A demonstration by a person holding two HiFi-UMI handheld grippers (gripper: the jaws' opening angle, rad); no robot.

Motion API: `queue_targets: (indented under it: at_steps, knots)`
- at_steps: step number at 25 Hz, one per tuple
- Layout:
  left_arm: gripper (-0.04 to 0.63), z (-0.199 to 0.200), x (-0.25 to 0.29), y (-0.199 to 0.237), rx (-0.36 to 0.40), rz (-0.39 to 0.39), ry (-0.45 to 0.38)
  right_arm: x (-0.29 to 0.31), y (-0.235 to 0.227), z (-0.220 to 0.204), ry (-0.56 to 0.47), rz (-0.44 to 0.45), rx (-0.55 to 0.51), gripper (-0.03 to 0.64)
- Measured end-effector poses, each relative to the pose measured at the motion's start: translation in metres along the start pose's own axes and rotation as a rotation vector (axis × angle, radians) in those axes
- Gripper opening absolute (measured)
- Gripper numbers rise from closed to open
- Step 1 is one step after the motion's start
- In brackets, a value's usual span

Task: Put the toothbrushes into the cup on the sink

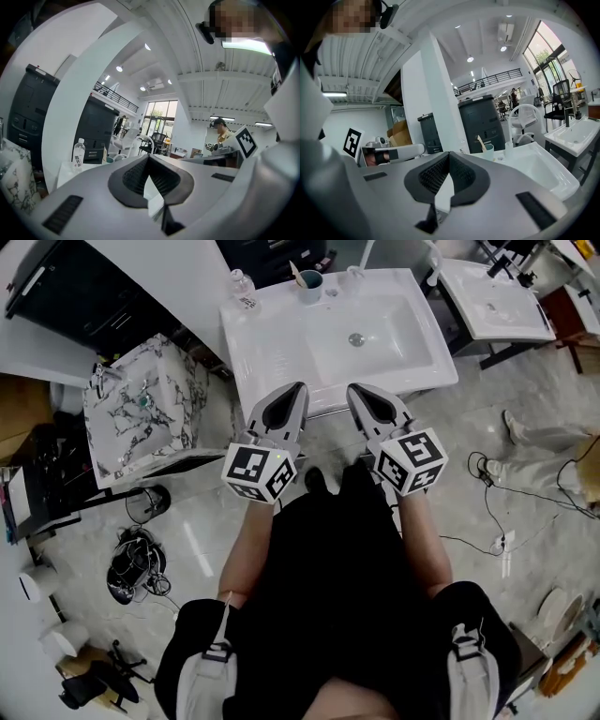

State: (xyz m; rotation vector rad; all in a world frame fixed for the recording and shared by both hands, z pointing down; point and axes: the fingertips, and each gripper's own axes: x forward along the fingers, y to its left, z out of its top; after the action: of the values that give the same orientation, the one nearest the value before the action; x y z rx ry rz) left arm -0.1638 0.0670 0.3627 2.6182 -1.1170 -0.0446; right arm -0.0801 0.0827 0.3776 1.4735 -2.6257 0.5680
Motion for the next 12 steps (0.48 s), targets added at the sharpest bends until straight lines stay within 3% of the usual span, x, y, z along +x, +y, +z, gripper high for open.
queue_targets:
  at_steps: [12]
  knots:
    - [0.014, 0.011, 0.006, -0.017, 0.01, -0.008, -0.017, -0.017, 0.0, 0.023, -0.041, -0.021, -0.084, 0.029]
